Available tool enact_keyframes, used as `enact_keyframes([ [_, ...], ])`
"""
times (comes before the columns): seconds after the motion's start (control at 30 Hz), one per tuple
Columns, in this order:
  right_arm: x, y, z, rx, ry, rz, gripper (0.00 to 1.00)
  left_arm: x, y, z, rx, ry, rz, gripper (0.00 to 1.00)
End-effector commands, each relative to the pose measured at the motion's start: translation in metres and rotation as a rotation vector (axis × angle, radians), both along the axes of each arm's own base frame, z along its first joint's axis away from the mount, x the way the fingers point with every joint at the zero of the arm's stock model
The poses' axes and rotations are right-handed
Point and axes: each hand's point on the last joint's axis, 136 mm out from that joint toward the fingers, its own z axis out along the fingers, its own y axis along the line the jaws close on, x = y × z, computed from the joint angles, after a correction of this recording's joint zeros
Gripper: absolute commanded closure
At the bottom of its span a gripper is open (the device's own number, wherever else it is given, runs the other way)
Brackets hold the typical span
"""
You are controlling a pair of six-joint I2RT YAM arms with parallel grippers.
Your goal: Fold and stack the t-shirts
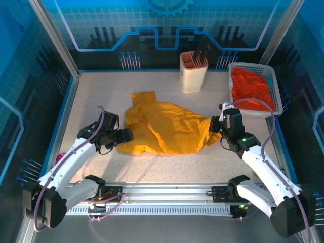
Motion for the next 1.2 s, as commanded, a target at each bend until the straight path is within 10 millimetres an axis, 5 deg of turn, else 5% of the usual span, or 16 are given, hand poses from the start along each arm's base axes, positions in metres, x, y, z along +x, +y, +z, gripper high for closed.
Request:
enact_keyframes([
  [0.0,-0.002,-0.004,-0.007,0.012,0.023,-0.020,1.00,-0.018,-0.011,-0.021,-0.075,0.087,0.067,0.24],
  [0.2,-0.010,-0.009,-0.019,-0.004,0.070,-0.037,0.98,-0.022,-0.023,-0.058,-0.082,0.147,0.058,0.25],
  [0.4,-0.016,-0.009,-0.021,0.008,0.085,-0.039,0.98,-0.010,-0.028,-0.072,-0.052,0.171,0.019,0.29],
  [0.57,-0.035,-0.027,-0.034,-0.045,0.188,-0.112,0.98,0.004,-0.021,-0.074,0.042,0.185,-0.012,0.44],
  [0.73,-0.048,-0.022,-0.041,-0.009,0.241,-0.093,0.96,0.013,-0.025,-0.079,0.043,0.191,-0.019,0.63],
  [0.93,-0.046,-0.013,-0.033,0.026,0.235,-0.055,0.94,0.016,-0.027,-0.047,0.074,0.208,-0.083,0.95],
  [1.17,-0.026,-0.007,-0.026,0.047,0.236,-0.030,0.95,0.021,-0.036,0.020,0.036,0.141,-0.152,0.98],
])
